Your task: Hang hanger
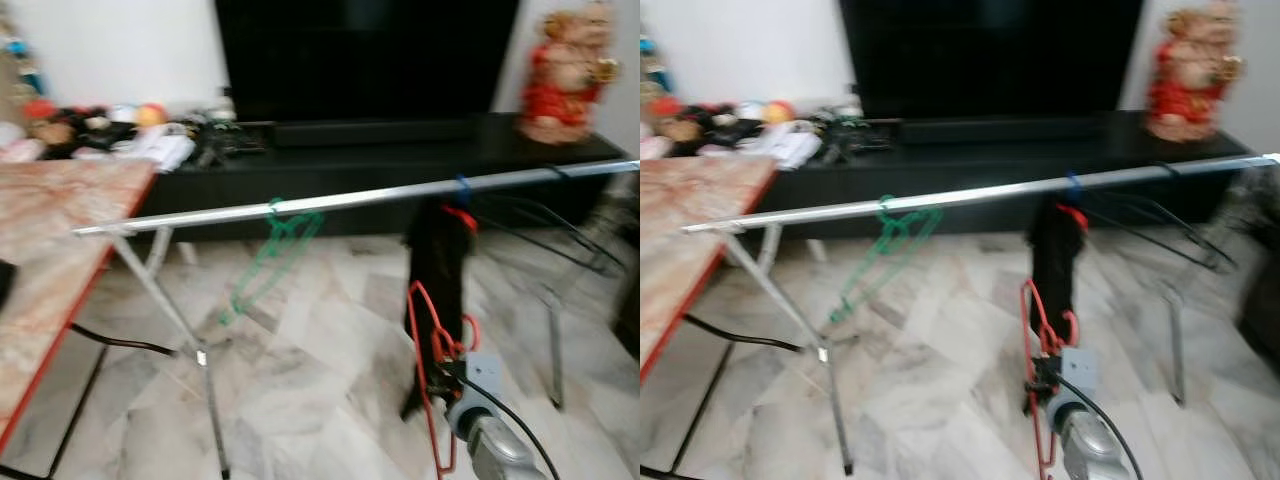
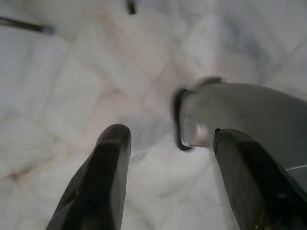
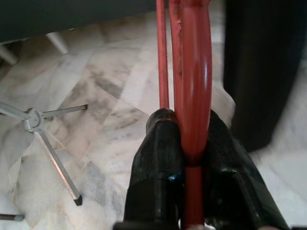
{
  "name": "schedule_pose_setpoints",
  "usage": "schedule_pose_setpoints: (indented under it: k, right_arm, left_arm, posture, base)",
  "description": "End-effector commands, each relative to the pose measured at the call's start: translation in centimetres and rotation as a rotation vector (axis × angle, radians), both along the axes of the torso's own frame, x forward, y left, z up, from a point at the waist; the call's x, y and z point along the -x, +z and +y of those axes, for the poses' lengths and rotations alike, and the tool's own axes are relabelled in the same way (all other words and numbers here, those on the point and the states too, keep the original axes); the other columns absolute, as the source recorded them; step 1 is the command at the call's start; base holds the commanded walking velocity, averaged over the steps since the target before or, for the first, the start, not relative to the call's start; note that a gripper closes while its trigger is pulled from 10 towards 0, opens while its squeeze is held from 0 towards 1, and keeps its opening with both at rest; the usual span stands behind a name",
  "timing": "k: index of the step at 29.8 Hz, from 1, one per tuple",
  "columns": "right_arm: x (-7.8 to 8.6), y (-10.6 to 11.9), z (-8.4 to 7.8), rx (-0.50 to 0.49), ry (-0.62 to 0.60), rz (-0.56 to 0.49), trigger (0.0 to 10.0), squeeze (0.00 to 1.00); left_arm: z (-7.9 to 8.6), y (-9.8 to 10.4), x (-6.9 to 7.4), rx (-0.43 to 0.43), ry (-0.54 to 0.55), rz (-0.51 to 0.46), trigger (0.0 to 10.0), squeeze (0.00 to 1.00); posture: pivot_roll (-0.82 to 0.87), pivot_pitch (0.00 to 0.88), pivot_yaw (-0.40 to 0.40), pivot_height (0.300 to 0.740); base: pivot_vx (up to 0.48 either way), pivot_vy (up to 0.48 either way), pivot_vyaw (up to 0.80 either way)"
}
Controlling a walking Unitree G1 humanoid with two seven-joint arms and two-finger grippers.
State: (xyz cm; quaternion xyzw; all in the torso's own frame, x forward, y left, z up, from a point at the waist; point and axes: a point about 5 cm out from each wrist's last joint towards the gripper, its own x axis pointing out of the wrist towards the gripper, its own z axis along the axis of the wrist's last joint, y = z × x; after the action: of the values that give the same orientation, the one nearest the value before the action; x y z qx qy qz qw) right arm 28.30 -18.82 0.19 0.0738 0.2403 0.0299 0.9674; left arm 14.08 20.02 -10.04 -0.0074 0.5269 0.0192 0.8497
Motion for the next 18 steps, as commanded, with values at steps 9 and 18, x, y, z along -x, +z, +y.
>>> schedule_pose_setpoints:
  k: [9,18]
  right_arm:
    - [-1.7,1.5,0.3,0.034,-0.069,-0.059,10.0,0.00]
    - [-3.7,4.2,-2.1,0.090,-0.289,-0.168,10.0,0.00]
  left_arm:
    - [1.7,-0.1,0.9,-0.056,-0.027,0.049,10.0,0.00]
    - [1.0,0.0,0.5,-0.043,-0.032,0.042,10.0,0.00]
  posture:
    - [0.00,0.000,0.009,0.740]
    - [0.01,0.000,0.002,0.740]
  base:
    - [0.190,0.000,0.08]
    - [0.000,0.000,0.00]
